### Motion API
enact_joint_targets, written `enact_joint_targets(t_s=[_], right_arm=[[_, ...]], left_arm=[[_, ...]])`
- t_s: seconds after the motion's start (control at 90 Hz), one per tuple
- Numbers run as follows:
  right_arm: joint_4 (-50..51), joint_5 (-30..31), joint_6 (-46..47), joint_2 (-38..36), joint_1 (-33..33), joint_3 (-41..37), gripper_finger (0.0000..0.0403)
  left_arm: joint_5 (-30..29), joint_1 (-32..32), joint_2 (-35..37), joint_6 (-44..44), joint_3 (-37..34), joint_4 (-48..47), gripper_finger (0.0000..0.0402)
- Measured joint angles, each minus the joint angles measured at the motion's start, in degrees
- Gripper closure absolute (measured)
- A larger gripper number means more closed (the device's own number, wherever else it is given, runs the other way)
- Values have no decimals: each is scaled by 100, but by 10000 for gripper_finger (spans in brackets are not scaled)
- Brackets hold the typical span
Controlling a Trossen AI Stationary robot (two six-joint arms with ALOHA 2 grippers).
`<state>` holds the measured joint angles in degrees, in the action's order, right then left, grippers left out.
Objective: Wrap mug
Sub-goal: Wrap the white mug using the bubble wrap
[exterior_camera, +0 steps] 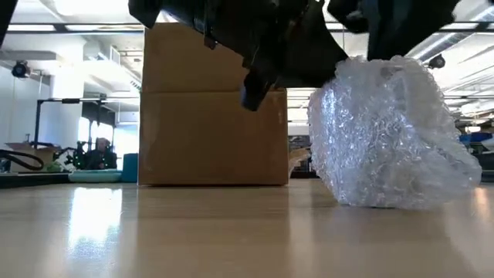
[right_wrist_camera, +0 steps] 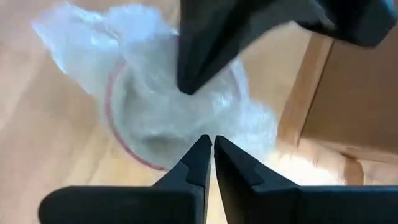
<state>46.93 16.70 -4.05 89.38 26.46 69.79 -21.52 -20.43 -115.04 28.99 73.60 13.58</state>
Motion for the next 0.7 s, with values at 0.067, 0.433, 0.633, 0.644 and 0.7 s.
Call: enact_joint_targets(t_s=[0.067, 0.433, 0.633, 0.644, 0.7], right_arm=[[-204, 8, 0, 42, -93, -108, 394], [-2177, -474, 287, 261, -93, -1258, 395], [-1797, -487, 274, 374, -97, -1015, 395], [-1738, -493, 272, 365, -96, -973, 395], [-1360, -540, 257, 281, -90, -755, 395]], left_arm=[[0, 2, 0, 0, 0, -2, 402], [2, 2, -11, 2, -9, 51, 402], [4, 7, -13, 2, -9, 61, 402], [4, 7, -13, 2, -9, 60, 402], [-1, 7, -13, 2, -10, 53, 402]])
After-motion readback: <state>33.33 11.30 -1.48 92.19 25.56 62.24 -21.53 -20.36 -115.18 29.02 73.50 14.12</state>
